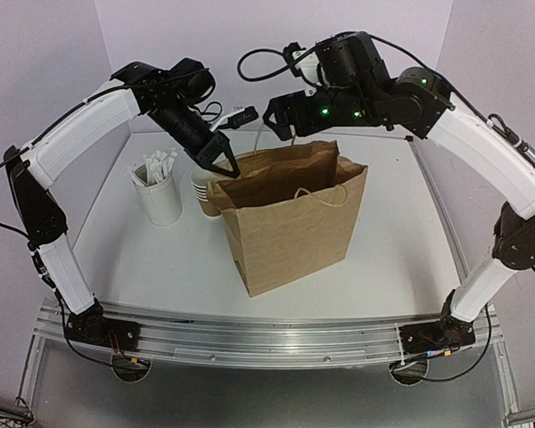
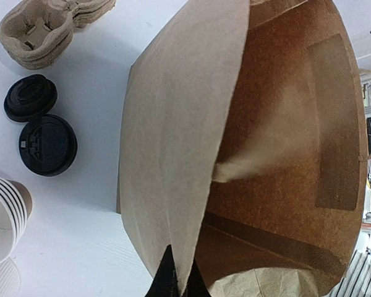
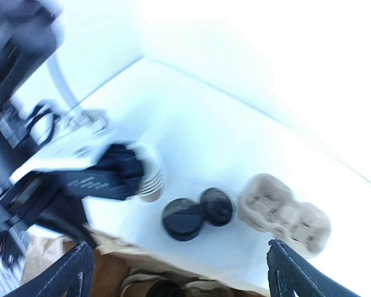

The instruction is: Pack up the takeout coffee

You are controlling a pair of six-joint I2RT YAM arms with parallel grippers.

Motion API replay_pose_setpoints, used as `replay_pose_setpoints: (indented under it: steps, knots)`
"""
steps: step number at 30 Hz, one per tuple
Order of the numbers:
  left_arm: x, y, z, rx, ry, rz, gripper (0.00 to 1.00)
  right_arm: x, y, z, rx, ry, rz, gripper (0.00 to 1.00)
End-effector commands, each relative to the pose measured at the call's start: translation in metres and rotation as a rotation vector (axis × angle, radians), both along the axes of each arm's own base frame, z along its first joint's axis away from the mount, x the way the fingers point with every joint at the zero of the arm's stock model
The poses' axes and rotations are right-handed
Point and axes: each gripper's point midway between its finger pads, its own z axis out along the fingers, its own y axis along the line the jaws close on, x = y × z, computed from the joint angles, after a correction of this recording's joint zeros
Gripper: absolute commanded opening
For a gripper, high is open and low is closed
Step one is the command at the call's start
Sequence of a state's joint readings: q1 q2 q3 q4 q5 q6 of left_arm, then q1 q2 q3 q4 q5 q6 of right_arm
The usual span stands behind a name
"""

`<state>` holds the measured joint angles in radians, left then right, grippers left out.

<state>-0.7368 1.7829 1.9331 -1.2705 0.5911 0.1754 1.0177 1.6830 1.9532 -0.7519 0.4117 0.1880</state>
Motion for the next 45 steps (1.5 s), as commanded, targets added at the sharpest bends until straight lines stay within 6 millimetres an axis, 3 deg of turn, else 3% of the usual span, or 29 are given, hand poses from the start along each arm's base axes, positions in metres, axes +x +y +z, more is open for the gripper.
replay_pose_setpoints:
  steps: [1, 10, 17, 19, 23, 25, 28, 34, 40, 45]
  knots:
    - [-0.003, -0.003, 0.007, -0.018, -0.047, -0.094, 0.0, 0.02, -0.044, 0.028, 0.095, -0.046, -0.214, 0.93]
    - [-0.021, -0.004, 0.008, -0.015, 0.014, -0.285, 0.0, 0.039, -0.103, 0.038, 0.147, -0.074, -0.426, 0.93]
    - [-0.023, -0.005, 0.008, -0.037, 0.0, -0.324, 0.01, 0.042, -0.15, 0.012, 0.143, -0.035, -0.568, 0.94]
    - [-0.018, -0.007, 0.007, -0.033, -0.021, -0.311, 0.09, 0.043, -0.16, 0.003, 0.137, -0.018, -0.597, 0.94]
    - [-0.004, -0.011, 0.011, -0.027, -0.076, -0.265, 0.4, 0.047, -0.175, -0.016, 0.122, 0.026, -0.636, 0.94]
    - [0.005, -0.011, 0.017, -0.018, -0.119, -0.235, 0.5, 0.053, -0.187, -0.025, 0.11, 0.053, -0.659, 0.94]
    - [0.02, -0.008, 0.033, -0.03, -0.189, -0.174, 0.62, 0.064, -0.21, -0.04, 0.109, 0.097, -0.711, 0.95]
    - [0.039, 0.005, 0.087, -0.126, -0.388, -0.047, 0.99, 0.089, -0.256, -0.058, 0.137, 0.185, -0.787, 0.96]
    - [0.061, 0.036, 0.135, -0.182, -0.557, 0.172, 1.0, 0.104, -0.311, -0.099, 0.193, 0.33, -0.897, 0.98]
    - [0.097, 0.103, 0.165, -0.197, -0.631, 0.525, 1.0, 0.088, -0.366, -0.148, 0.255, 0.479, -1.02, 0.98]
